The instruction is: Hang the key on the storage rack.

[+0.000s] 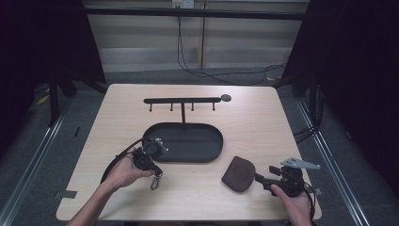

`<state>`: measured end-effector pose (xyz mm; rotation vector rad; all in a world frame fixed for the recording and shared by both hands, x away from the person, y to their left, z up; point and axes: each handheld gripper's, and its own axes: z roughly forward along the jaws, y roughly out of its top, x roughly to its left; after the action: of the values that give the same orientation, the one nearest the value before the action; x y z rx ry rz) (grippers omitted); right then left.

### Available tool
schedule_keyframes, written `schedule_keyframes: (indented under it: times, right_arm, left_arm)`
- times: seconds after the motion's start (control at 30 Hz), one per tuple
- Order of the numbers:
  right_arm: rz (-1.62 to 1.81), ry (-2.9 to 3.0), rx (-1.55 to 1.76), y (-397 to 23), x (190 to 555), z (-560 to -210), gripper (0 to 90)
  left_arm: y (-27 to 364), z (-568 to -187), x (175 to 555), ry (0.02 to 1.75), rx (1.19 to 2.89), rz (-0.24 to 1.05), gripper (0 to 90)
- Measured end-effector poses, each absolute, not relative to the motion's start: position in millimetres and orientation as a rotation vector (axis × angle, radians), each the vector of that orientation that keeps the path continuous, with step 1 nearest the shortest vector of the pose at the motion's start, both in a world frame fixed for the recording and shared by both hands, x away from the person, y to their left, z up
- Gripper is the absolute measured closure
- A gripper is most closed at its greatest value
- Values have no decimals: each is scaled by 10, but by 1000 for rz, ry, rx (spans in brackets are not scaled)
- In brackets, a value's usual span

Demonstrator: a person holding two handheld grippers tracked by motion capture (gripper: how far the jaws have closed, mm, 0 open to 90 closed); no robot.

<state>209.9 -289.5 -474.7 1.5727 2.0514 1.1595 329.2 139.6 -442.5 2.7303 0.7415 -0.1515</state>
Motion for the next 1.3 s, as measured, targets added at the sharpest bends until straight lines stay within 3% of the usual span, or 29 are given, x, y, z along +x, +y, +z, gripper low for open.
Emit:
schedule_keyframes:
  times: [0.83, 1.3]
  right_arm:
    - [1161, 2049, 1573, -2892, 2096, -4742, 264]
    - [1160, 2050, 1571, -2892, 2097, -4742, 263]
  left_arm:
    - [1505, -4006, 3339, 829, 2753, -91, 894]
    - [1572, -3847, 3335, 785, 2778, -63, 894]
